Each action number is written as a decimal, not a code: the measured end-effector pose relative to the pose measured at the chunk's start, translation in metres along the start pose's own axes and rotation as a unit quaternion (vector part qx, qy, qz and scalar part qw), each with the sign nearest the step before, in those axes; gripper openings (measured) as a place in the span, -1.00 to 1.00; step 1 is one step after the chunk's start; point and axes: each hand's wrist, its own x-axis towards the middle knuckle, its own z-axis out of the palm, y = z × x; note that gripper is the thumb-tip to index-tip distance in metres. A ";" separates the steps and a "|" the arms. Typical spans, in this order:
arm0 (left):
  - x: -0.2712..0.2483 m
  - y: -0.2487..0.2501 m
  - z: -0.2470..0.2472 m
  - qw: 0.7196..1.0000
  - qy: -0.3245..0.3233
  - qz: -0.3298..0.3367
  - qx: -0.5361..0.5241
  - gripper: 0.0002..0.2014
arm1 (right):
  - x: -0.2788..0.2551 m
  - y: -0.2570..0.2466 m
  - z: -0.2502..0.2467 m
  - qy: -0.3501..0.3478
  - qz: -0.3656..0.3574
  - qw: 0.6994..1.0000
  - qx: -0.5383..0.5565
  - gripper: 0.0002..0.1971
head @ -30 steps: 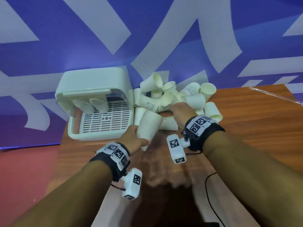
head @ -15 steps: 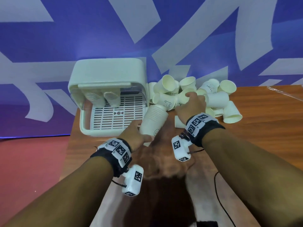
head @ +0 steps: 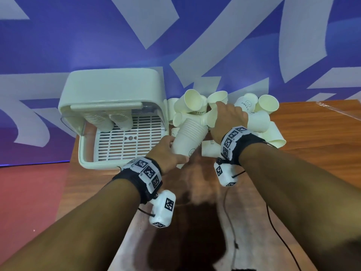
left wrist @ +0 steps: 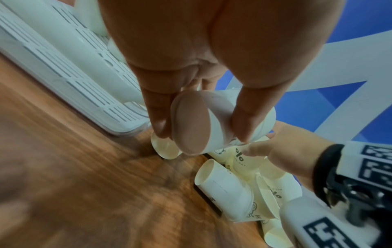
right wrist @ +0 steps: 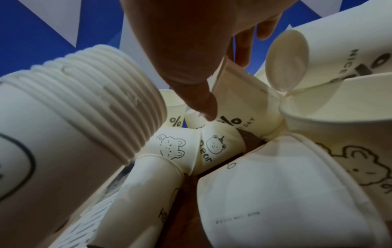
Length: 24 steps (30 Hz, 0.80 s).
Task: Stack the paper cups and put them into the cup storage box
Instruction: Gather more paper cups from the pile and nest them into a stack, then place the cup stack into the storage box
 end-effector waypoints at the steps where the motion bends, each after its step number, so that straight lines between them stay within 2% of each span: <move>1: -0.001 0.001 -0.001 1.000 0.001 0.003 0.000 -0.28 | -0.002 0.000 -0.003 0.004 0.007 1.000 0.015 -0.35; 4: -0.004 -0.003 -0.005 1.000 0.012 0.014 -0.009 -0.30 | -0.013 -0.004 -0.022 0.053 0.064 0.986 0.146 -0.27; 6: -0.010 -0.007 -0.009 1.000 0.018 0.021 -0.013 -0.30 | -0.024 -0.009 -0.035 0.068 0.110 0.950 0.285 -0.22; 9: -0.020 -0.014 -0.016 0.999 0.023 0.040 -0.022 -0.29 | -0.041 -0.021 -0.043 0.000 0.128 0.889 0.440 -0.15; 11: -0.027 -0.017 -0.021 0.997 0.024 0.060 -0.037 -0.29 | -0.053 -0.032 -0.044 -0.043 0.113 0.886 0.448 -0.16; 14: -0.036 -0.025 -0.033 0.995 0.028 0.081 -0.058 -0.32 | -0.070 -0.055 -0.041 -0.114 0.057 0.905 0.406 -0.37; 16: -0.043 -0.034 -0.044 0.994 0.039 0.090 -0.052 -0.30 | -0.083 -0.073 -0.039 -0.178 0.033 0.896 0.405 -0.36; 18: -0.048 -0.049 -0.056 0.994 0.054 0.089 -0.041 -0.27 | -0.095 -0.091 -0.039 -0.252 0.071 0.840 0.476 -0.39; 20: -0.052 -0.063 -0.070 0.993 0.075 0.083 -0.044 -0.26 | -0.102 -0.110 -0.041 -0.307 0.115 0.768 0.550 -0.57; 21: -0.053 -0.069 -0.076 0.991 0.090 0.083 -0.045 -0.26 | -0.103 -0.120 -0.042 -0.324 0.120 0.747 0.567 -0.63; 23: -0.051 -0.078 -0.088 0.987 0.134 0.092 -0.023 -0.25 | -0.101 -0.138 -0.042 -0.327 0.116 0.734 0.584 -0.61; 24: -0.049 -0.081 -0.092 0.984 0.156 0.087 -0.001 -0.23 | -0.099 -0.147 -0.039 -0.315 0.116 0.738 0.586 -0.60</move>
